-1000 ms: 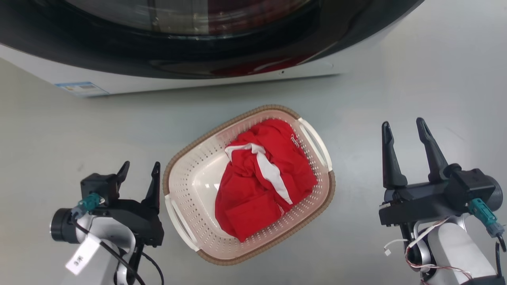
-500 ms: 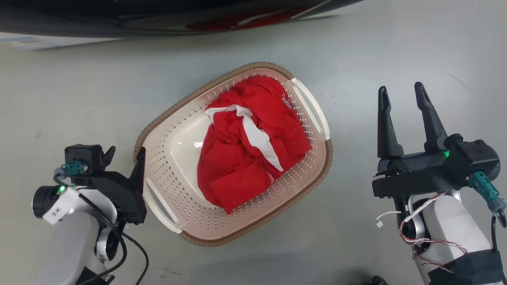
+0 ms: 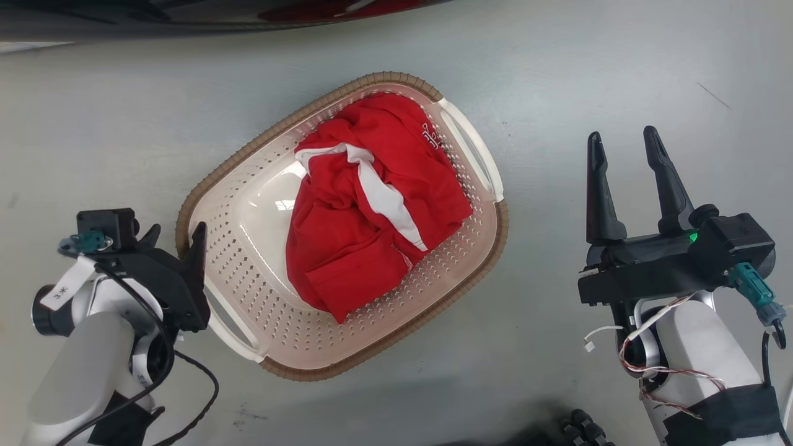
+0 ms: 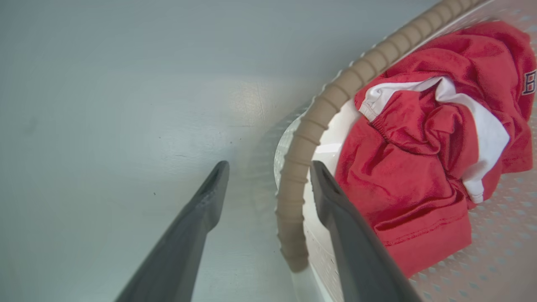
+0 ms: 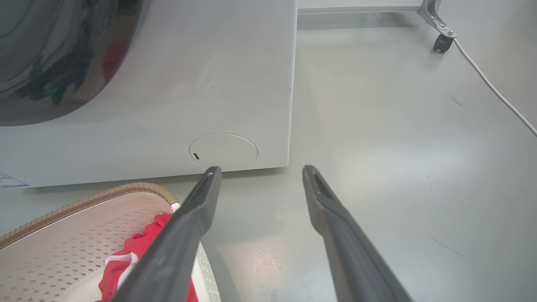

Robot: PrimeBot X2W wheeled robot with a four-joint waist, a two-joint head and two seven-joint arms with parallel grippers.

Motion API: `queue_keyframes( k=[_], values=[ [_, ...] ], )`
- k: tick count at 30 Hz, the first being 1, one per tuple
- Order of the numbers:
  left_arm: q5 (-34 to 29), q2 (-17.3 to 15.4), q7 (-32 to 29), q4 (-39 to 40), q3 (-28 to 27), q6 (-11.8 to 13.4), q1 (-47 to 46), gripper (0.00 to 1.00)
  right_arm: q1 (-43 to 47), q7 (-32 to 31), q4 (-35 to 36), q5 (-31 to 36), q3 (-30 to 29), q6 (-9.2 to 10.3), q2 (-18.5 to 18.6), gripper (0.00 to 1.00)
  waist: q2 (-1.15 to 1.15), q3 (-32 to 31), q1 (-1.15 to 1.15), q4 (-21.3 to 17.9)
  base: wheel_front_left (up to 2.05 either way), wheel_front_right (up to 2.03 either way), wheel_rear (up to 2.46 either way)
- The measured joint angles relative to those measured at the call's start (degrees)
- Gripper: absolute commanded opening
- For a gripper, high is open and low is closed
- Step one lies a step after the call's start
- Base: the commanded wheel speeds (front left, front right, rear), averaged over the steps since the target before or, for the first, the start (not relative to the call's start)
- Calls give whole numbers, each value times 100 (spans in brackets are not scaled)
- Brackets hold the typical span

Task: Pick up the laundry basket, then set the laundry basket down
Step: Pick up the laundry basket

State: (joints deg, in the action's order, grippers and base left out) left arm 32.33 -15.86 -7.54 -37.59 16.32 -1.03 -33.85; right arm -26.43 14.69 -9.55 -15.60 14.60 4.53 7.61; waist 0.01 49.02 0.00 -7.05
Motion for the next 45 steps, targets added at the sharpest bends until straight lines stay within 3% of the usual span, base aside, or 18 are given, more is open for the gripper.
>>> queue_keyframes(
  k=[3,4,5,6,20,36,45],
  values=[
    [29,3,-42,-134,-45,1,-71,97,-3,0,-12,0,-15,-2,-14,100,0,23,0,-27,0,0,0],
    [29,3,-43,-181,-52,3,-98,55,-3,1,-15,0,-23,-7,-18,100,0,30,0,-37,0,0,0],
    [29,2,-43,-223,-56,5,-121,33,-3,1,-20,0,-29,-9,-20,100,0,36,0,-46,0,0,0],
    [29,2,-43,-260,-59,7,-137,0,-4,0,-30,0,-33,-11,-23,100,0,42,0,-56,0,0,0],
    [-12,25,-34,-624,14,-7,-367,0,-44,1,-121,0,-103,-80,-87,100,-1,54,-1,-114,0,0,0],
    [-784,-431,-149,-845,881,-506,-988,0,-98,1,-158,3,-185,-152,-155,100,-1,-39,0,-126,0,0,0],
    [-850,-474,-174,-953,1137,-581,-1202,0,-98,1,-172,9,-200,-204,-208,100,-1,-70,0,-173,0,0,0]
  ],
)
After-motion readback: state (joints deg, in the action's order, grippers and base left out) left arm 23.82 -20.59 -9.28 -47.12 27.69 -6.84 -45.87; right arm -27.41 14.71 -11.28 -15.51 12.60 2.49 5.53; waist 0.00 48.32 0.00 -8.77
